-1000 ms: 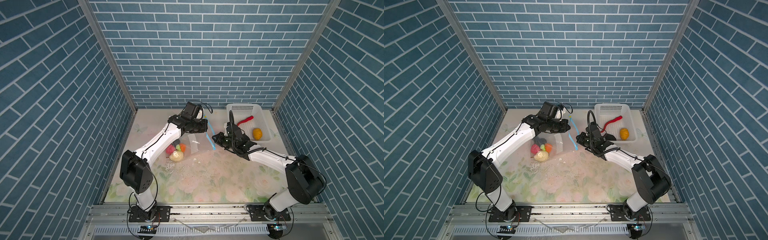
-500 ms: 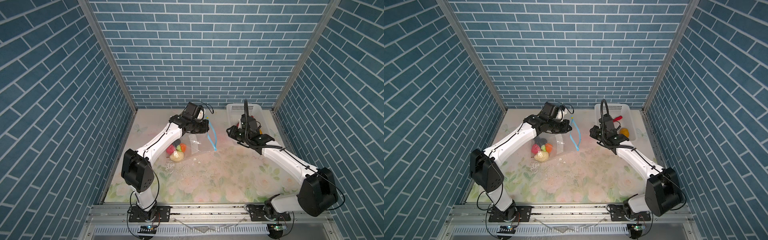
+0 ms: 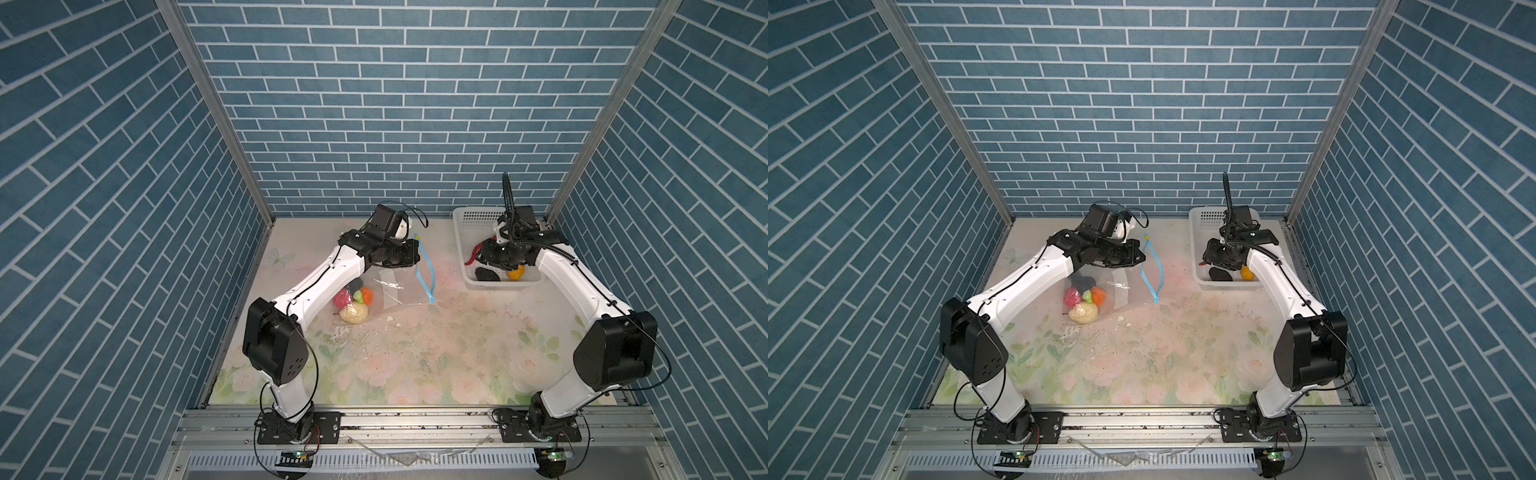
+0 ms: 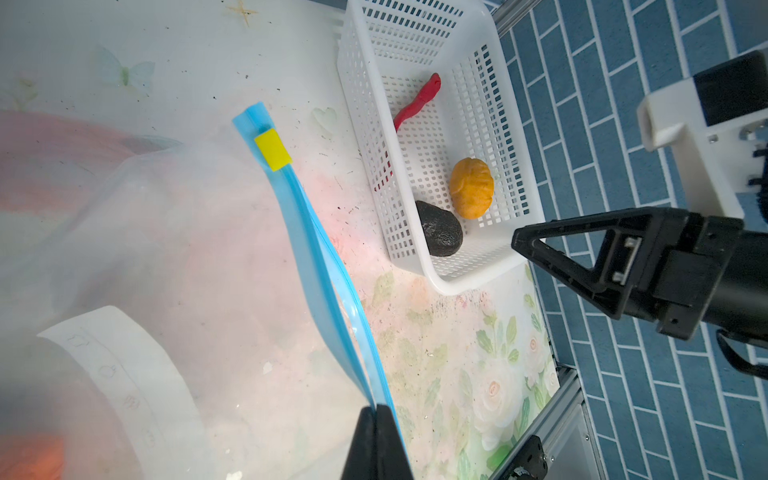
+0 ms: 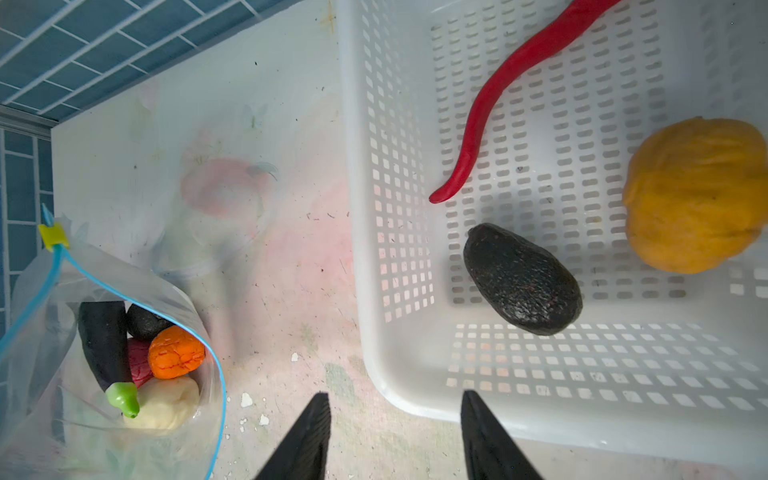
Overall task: Place the food in the zip-top bag and seal the zipper
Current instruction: 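Move the right gripper over the basket toward the dark avocado, then lower the right gripper and grasp the dark avocado in the basket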
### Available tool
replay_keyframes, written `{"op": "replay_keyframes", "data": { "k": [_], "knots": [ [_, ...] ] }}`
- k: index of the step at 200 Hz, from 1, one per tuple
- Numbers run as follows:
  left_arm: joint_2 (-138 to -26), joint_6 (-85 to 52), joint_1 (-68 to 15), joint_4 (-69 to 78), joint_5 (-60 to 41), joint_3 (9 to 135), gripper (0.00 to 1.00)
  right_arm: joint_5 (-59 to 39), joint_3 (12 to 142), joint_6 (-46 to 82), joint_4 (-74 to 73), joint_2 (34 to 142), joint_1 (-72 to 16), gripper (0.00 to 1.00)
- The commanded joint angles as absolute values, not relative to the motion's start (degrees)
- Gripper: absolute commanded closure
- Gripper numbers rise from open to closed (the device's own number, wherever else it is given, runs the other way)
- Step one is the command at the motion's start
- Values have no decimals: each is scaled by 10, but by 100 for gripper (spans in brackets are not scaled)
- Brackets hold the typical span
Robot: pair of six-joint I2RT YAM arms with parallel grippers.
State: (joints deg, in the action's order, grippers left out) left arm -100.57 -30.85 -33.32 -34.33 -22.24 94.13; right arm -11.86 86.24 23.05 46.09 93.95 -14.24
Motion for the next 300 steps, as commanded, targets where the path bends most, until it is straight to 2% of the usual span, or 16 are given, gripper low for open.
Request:
{"op": "replay_keyframes", "data": {
  "k": [1,76,131,162,246,300],
  "knots": [
    [-1024,-307,-339,-349,-234,965,98,-129,902,161,550,954,-138,45],
    [-1027,-313,-344,-345,-232,965,97,-75,979,91,599,1053,-106,37],
    [-1029,-311,-344,-351,-230,968,97,-74,1036,74,619,1139,-88,35],
    [-1029,-312,-344,-351,-231,968,97,-36,1090,72,661,1194,-88,34],
    [-1027,-312,-344,-349,-230,969,97,-34,1047,35,597,1216,-87,26],
    [-1026,-310,-344,-352,-227,969,97,-42,1056,28,600,1229,-88,25]
  ]
}}
